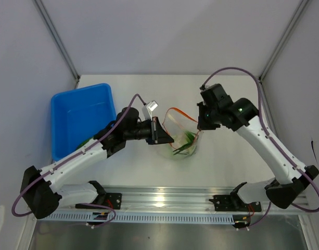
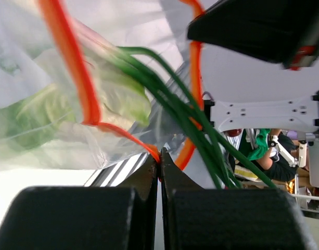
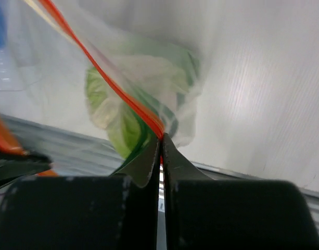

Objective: Place the food in the zip-top bag and seal the zipper
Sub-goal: Adjust the zipper food storage bag at the center of the board, then place the fake vegetable in the zipper food storage bag, then pick up the fake vegetable from the bin.

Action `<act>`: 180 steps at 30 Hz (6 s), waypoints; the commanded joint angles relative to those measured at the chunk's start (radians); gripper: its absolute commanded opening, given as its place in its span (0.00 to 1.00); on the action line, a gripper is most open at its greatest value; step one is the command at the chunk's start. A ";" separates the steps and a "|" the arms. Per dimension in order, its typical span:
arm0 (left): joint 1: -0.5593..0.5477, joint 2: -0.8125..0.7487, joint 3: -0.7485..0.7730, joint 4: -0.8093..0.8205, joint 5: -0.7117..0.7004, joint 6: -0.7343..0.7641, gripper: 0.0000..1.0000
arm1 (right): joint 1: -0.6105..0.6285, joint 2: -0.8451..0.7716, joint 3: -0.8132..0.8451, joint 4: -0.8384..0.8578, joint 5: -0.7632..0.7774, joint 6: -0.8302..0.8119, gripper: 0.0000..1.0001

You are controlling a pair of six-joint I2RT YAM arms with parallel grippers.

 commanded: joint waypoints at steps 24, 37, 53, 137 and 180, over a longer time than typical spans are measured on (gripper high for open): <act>0.011 -0.100 0.097 -0.101 -0.009 0.114 0.01 | 0.042 -0.085 0.222 -0.077 0.067 -0.044 0.00; 0.040 0.075 0.208 -0.151 0.074 0.171 0.01 | -0.016 -0.104 0.085 -0.021 0.067 -0.110 0.00; 0.025 0.123 -0.052 -0.010 0.140 0.117 0.00 | -0.021 -0.147 -0.081 -0.002 0.026 -0.090 0.00; 0.265 -0.171 0.293 -0.743 -0.699 0.182 0.99 | -0.099 0.074 0.009 0.256 -0.192 -0.156 0.00; 0.969 0.443 0.344 -0.946 -0.701 -0.231 1.00 | -0.308 0.424 0.348 0.080 -0.411 -0.193 0.00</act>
